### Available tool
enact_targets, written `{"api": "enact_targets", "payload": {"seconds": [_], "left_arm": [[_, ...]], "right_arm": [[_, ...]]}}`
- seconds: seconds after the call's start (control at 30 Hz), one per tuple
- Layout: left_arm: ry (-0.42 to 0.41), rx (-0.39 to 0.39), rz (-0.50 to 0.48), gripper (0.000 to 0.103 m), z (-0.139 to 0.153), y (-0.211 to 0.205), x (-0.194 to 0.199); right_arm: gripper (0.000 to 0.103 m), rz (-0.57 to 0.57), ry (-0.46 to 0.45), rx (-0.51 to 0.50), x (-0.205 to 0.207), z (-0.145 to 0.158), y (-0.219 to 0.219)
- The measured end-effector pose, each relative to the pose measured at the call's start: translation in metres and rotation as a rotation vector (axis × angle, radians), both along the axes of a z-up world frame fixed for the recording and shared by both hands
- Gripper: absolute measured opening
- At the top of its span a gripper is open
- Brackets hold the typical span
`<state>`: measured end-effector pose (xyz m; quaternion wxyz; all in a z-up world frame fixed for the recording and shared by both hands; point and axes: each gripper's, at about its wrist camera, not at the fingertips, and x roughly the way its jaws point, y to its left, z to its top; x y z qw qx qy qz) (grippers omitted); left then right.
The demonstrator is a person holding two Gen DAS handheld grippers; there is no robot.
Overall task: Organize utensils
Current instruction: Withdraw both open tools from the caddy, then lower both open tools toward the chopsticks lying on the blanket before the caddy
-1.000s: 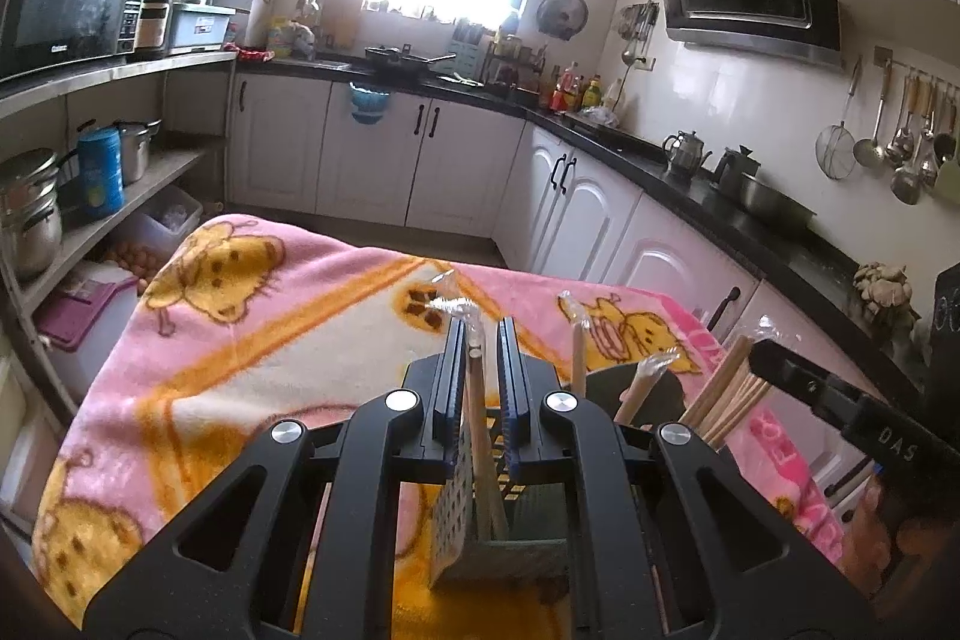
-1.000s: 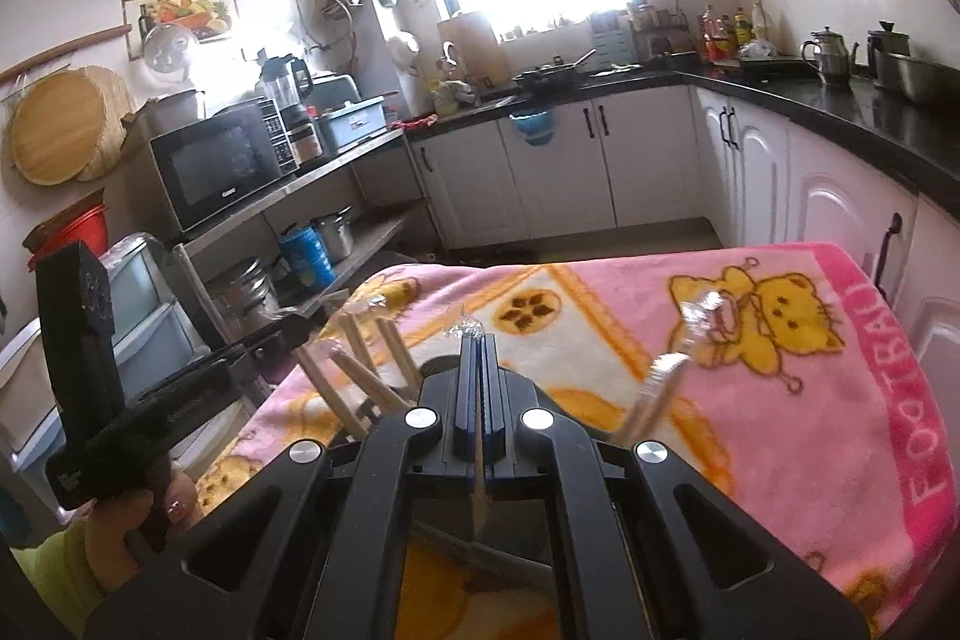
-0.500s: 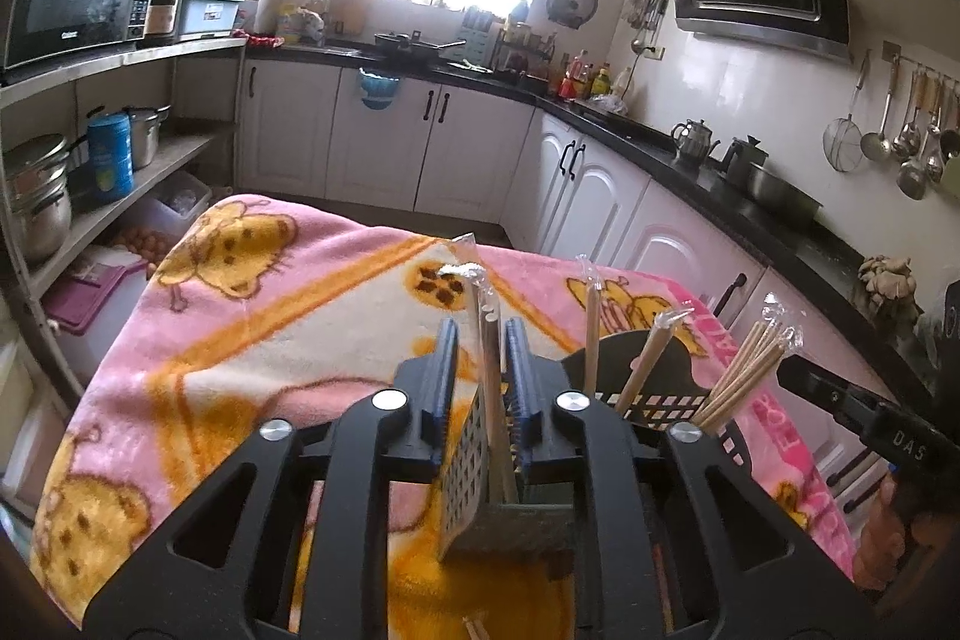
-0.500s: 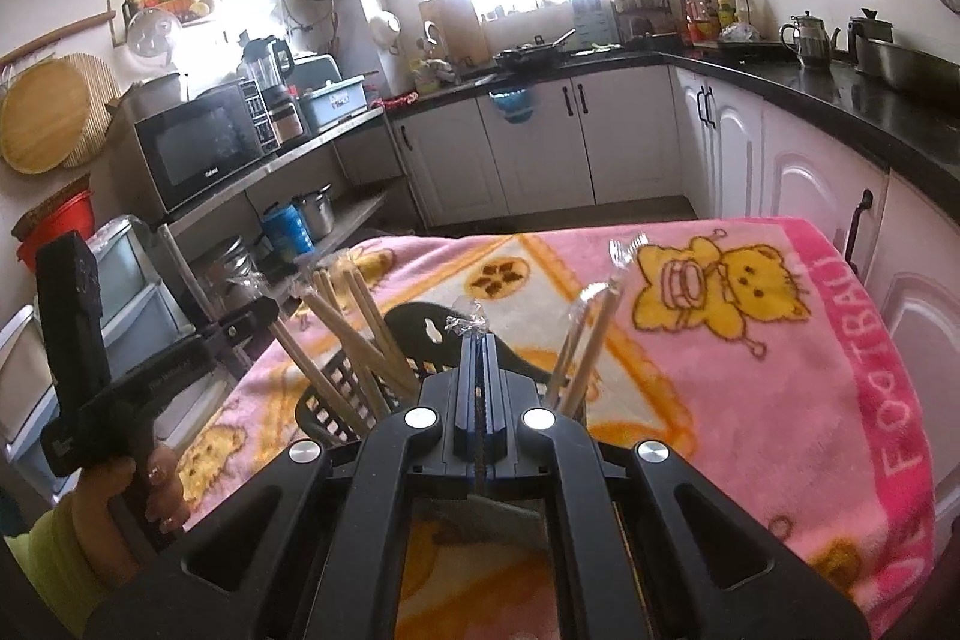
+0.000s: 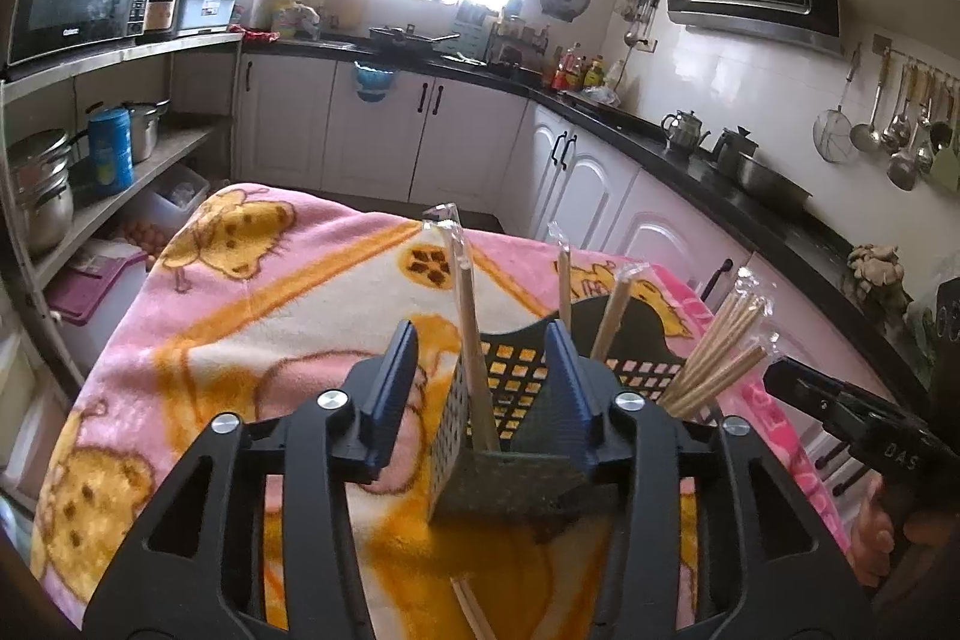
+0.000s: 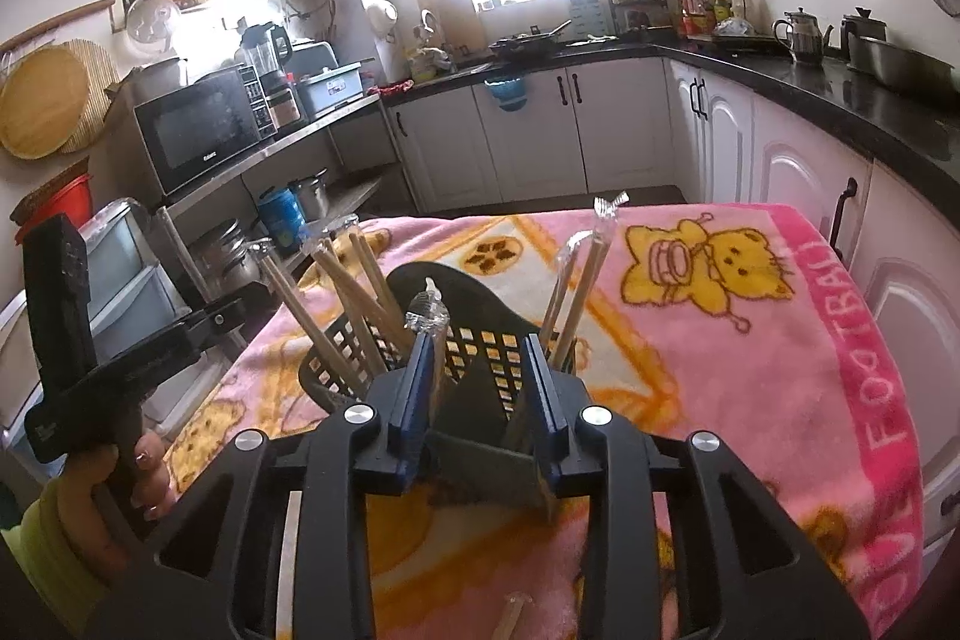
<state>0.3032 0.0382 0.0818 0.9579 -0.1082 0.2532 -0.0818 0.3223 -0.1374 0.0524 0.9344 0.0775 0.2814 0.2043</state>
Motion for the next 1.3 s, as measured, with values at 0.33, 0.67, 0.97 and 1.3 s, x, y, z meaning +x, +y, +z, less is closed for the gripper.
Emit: {"api": "enact_targets", "payload": {"seconds": [0.33,0.67,0.97,1.3], "left_arm": [[0.015,0.007,0.007,0.062,-0.007,0.001,-0.023],[0.033,0.011,0.000,0.085,-0.018,0.002,-0.042],[0.055,0.018,0.003,0.090,-0.029,0.003,-0.060],[0.103,0.020,0.003,0.090,-0.050,0.005,-0.075]], "right_arm": [[0.038,-0.002,0.007,-0.015,-0.017,-0.003,-0.003],[0.051,0.007,0.011,-0.042,-0.035,-0.011,0.000],[0.057,0.017,0.039,-0.071,-0.052,-0.027,0.004],[0.057,0.031,0.099,-0.095,-0.065,-0.053,0.007]]}}
